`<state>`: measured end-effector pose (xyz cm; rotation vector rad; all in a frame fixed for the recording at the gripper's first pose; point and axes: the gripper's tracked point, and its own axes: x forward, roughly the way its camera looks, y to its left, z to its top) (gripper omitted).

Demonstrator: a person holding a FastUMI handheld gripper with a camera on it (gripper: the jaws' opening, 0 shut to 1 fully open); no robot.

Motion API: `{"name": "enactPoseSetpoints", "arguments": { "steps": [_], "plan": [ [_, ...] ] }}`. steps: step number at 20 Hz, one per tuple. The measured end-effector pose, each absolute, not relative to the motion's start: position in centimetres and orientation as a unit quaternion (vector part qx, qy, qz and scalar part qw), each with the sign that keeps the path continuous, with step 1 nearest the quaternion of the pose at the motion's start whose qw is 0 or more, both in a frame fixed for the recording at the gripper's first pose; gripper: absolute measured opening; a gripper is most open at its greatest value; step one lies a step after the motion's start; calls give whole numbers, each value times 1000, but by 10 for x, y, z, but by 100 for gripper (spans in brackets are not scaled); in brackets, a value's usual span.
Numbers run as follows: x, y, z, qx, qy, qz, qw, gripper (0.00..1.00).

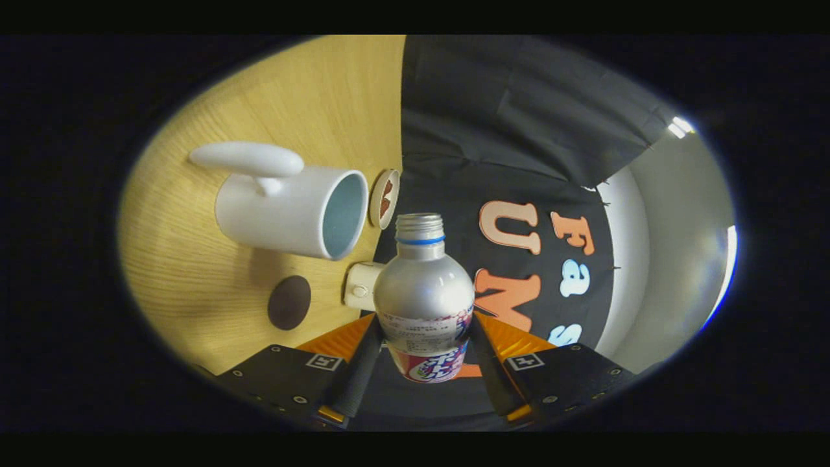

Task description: Take the bottle from table, then pour the juice into the cup, finally place the bottle on the coaster

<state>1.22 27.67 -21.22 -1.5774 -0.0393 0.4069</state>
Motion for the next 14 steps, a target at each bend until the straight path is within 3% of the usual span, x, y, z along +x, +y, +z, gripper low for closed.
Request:
{"name": "enactPoseSetpoints", "arguments": {
  "steps": [14],
  "plan": [
    [33,261,-186,-374,84,164,909,77]
  ]
}}
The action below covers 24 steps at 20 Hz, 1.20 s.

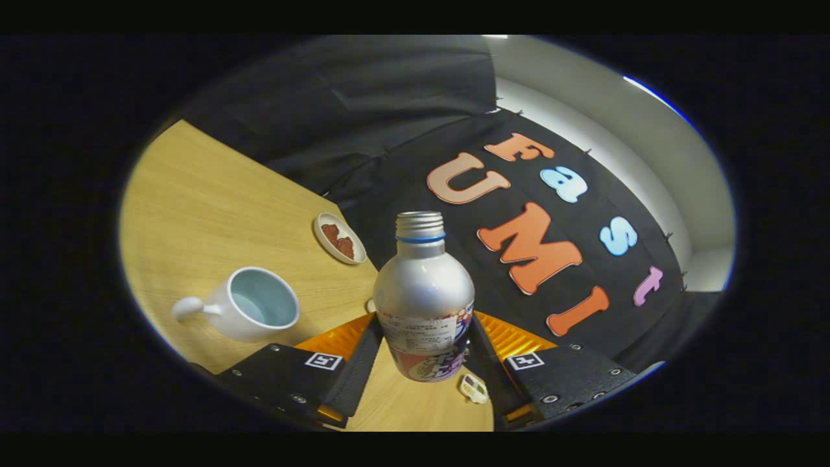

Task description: Take the bottle from table, then pour the juice into the cup, finally place the bottle on the coaster

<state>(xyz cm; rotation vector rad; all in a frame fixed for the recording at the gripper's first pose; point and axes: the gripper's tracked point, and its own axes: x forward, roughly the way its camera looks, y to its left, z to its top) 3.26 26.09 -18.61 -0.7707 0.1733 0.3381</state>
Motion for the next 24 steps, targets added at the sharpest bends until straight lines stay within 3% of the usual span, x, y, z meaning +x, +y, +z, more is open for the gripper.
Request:
{"name": "enactPoseSetpoints", "arguments": {
  "steps": [8,17,24],
  "plan": [
    [59,255,-199,-140,146,162,966,77],
    [76,246,-236,7,213,147,966,77],
    [83,241,-270,16,246,132,960,77]
  ]
}}
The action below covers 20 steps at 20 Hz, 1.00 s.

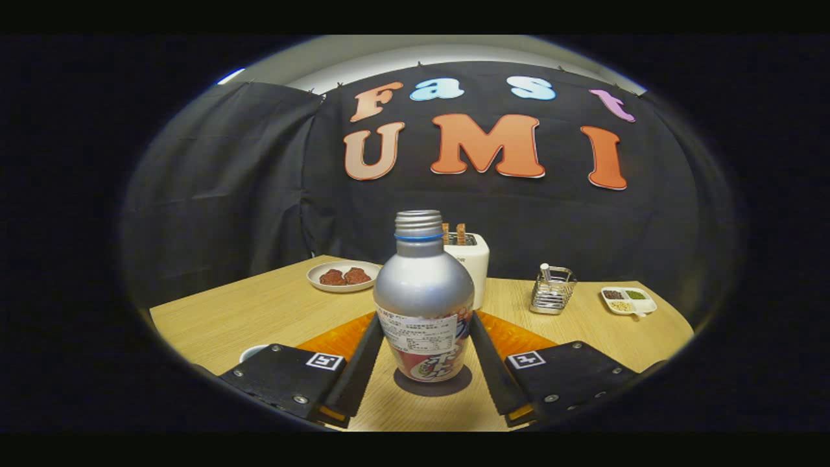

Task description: Take the bottle from table, then pour the juice into the cup, finally place the bottle on the coaster

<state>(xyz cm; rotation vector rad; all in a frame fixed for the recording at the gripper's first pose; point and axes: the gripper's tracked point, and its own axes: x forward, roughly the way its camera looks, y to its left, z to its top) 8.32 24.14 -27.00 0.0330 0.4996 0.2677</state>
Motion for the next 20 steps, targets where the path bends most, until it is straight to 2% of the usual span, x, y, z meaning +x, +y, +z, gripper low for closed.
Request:
{"name": "enactPoseSetpoints", "arguments": {
  "steps": [8,14,20],
  "plan": [
    [79,230,-311,30,281,120,952,77],
    [74,230,-316,32,280,128,951,77],
    [64,229,-303,24,281,140,949,92]
  ]
}}
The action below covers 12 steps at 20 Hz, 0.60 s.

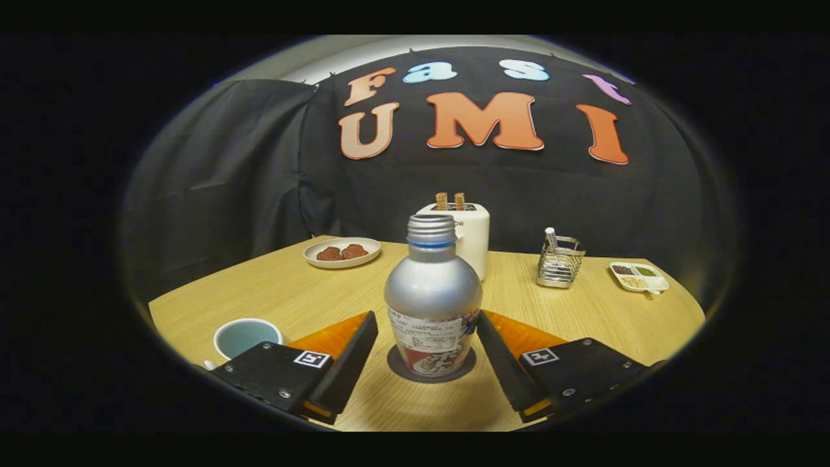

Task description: Take the bottle from table, then pour the juice into the cup, finally place the bottle on the coaster

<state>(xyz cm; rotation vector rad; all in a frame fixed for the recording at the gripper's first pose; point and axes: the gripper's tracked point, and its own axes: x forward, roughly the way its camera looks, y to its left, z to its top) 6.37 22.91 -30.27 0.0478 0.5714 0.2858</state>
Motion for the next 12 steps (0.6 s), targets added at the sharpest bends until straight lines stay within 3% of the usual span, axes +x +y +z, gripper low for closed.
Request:
{"name": "enactPoseSetpoints", "arguments": {
  "steps": [3,12],
  "plan": [
    [62,222,-279,25,258,135,956,97],
    [38,195,-168,13,152,107,983,97]
  ]
}}
